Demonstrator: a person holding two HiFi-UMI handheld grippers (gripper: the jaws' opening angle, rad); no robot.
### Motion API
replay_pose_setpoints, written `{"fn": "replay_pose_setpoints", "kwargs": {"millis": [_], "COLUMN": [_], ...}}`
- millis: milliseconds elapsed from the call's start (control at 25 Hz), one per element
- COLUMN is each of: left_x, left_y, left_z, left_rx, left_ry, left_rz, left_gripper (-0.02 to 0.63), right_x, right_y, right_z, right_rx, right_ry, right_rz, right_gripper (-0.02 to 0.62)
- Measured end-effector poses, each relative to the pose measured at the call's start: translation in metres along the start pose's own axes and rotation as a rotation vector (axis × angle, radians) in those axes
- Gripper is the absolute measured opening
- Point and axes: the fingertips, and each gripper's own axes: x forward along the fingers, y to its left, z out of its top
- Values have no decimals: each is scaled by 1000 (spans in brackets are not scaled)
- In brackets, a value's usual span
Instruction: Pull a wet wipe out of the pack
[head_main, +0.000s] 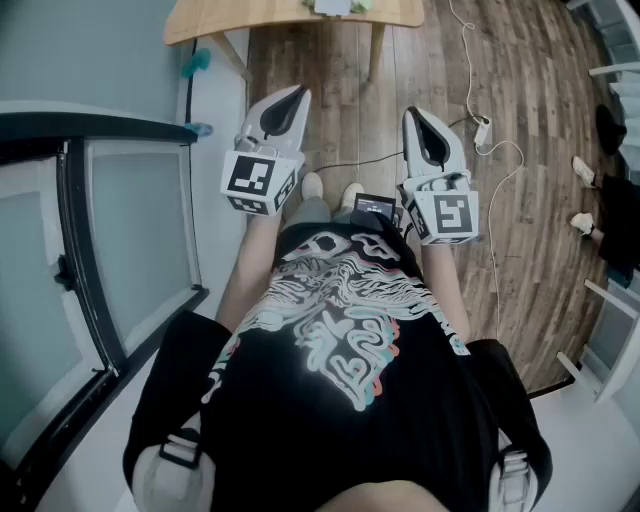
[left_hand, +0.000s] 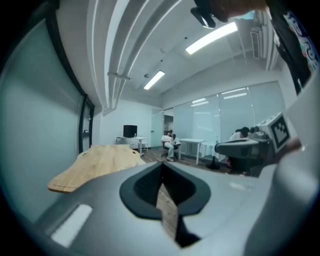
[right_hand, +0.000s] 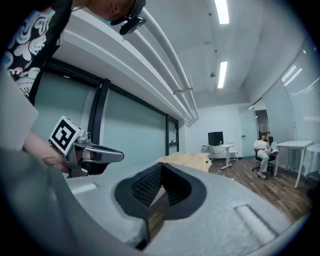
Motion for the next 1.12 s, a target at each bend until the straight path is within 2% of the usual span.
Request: {"fn": "replay_pose_setpoints", "kwargs": {"millis": [120,400,640,880,1120], "left_x": [0,2,4,9,12], "left_y": [-8,-5,-5,-5,1], "left_z": [-3,9,6,7,6], "left_rx": [-27,10,-31,-48,-46], "left_ry": [11,-12,-17,-13,-11], "left_rz": [-40,-1,-33,2,31], "left_gripper": [-12,-12,-12,-12,-12], "right_x": [-1,2,9,6,12], "right_y": [2,-5,-13,-28,-33], "right_z": [-3,-2,-13,-15,-19], "right_rx": [9,21,5,59,50], "right_ry": [10,15,48,42,50], "right_rz": [-3,-1,-35,-21,-19], "right_gripper": [-2,-2,-2,-2,-2]}}
